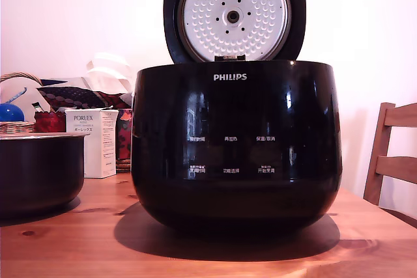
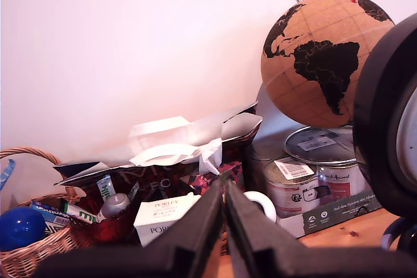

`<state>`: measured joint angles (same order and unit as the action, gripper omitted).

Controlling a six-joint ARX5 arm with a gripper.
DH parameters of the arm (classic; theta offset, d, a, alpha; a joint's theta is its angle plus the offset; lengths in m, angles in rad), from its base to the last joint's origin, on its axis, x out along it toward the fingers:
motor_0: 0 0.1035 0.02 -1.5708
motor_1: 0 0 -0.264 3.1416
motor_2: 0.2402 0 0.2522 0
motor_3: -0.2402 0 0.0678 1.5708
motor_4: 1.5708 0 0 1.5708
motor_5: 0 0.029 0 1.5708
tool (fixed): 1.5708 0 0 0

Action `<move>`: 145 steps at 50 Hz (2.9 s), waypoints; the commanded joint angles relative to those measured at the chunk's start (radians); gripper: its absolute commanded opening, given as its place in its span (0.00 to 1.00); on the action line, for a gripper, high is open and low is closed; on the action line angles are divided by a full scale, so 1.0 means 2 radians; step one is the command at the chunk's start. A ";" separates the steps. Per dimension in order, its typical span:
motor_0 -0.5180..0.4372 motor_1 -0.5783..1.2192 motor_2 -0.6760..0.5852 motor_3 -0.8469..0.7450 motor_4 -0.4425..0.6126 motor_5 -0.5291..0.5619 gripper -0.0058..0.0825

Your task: Pick up the metallic pot next to the rice cooker

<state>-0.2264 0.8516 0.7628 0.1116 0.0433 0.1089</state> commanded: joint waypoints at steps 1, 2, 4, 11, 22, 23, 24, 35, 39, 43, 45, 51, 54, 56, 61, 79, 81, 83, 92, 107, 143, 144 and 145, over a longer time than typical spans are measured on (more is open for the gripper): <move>0.003 -0.004 -0.012 0.012 0.016 0.002 0.05; 0.003 -0.004 -0.012 0.012 0.020 0.002 0.05; 0.003 -0.004 -0.012 0.012 0.029 0.002 0.05; 0.003 -0.004 -0.009 0.008 0.058 0.010 0.05; 0.003 -0.004 0.030 -0.084 0.157 0.125 0.05; 0.003 -0.004 0.035 -0.097 0.158 0.126 0.06; 0.003 -0.004 0.041 -0.113 0.164 0.146 0.06; 0.003 -0.004 0.107 -0.286 0.171 0.255 0.21; 0.003 -0.004 0.124 -0.343 0.166 0.273 0.24; 0.003 -0.003 0.131 -0.386 0.142 0.297 0.28; 0.003 -0.003 0.131 -0.411 0.131 0.297 0.31; 0.003 0.004 0.131 -0.489 0.105 0.303 0.43; 0.003 0.013 0.131 -0.524 0.089 0.303 0.49; 0.003 0.020 0.131 -0.541 0.078 0.303 0.54; 0.001 0.039 0.131 -0.564 0.063 0.307 0.64; 0.001 0.151 0.131 -0.561 0.026 0.393 0.65; 0.001 0.165 0.131 -0.554 0.023 0.412 0.65; 0.001 0.178 0.131 -0.546 0.019 0.412 0.65; 0.001 0.237 0.131 -0.493 0.017 0.434 0.65; 0.008 0.310 0.131 -0.462 0.008 0.444 0.64; 0.012 0.327 0.131 -0.452 0.000 0.447 0.18; 0.012 0.327 0.131 -0.452 0.000 0.447 0.15; 0.012 0.327 0.131 -0.453 0.000 0.447 0.13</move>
<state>-0.2070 1.4937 1.0302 -0.7925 0.0425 0.9985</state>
